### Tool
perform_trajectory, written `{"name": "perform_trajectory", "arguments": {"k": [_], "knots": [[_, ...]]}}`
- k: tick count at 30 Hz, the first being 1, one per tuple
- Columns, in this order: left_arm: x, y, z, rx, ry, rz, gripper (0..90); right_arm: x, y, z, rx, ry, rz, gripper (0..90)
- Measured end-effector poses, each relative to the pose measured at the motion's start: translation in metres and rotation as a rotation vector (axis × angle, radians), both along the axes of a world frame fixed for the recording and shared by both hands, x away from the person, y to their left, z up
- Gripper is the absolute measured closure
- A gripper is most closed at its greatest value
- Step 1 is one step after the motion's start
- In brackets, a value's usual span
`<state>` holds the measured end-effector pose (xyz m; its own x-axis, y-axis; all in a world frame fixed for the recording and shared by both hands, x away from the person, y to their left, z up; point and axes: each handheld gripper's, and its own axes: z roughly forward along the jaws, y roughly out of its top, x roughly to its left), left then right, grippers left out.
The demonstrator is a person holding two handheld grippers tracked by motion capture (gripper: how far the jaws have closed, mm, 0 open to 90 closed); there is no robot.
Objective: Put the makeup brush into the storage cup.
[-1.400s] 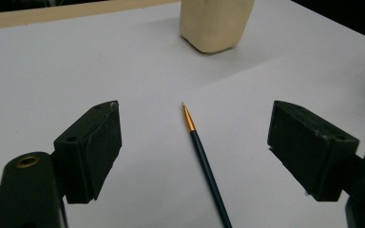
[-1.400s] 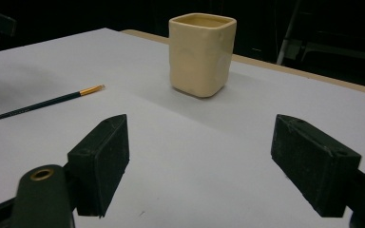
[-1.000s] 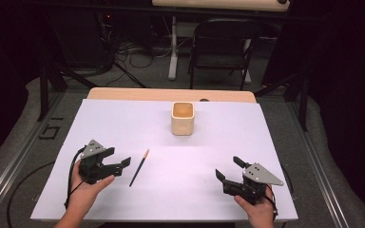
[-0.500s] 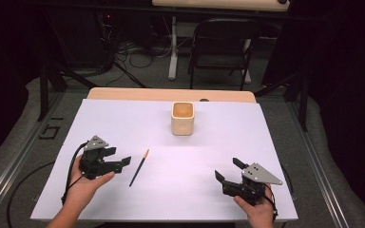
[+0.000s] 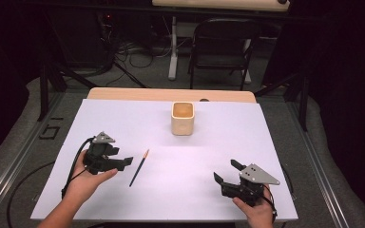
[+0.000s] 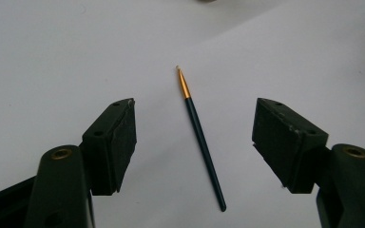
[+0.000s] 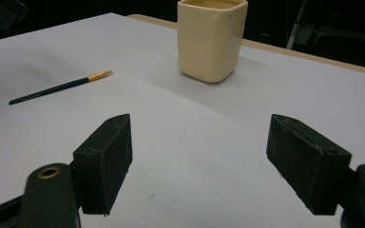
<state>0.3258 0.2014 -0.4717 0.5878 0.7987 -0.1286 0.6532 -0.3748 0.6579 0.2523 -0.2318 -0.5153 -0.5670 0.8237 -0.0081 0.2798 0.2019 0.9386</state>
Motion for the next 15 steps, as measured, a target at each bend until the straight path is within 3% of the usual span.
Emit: {"name": "perform_trajectory", "arguments": {"k": [15], "knots": [[0.0105, -0.0053, 0.005, 0.049, 0.077, 0.001, 32.9, -0.0005, -0.0002, -0.0001, -0.013, 0.015, 0.0, 24.6]]}}
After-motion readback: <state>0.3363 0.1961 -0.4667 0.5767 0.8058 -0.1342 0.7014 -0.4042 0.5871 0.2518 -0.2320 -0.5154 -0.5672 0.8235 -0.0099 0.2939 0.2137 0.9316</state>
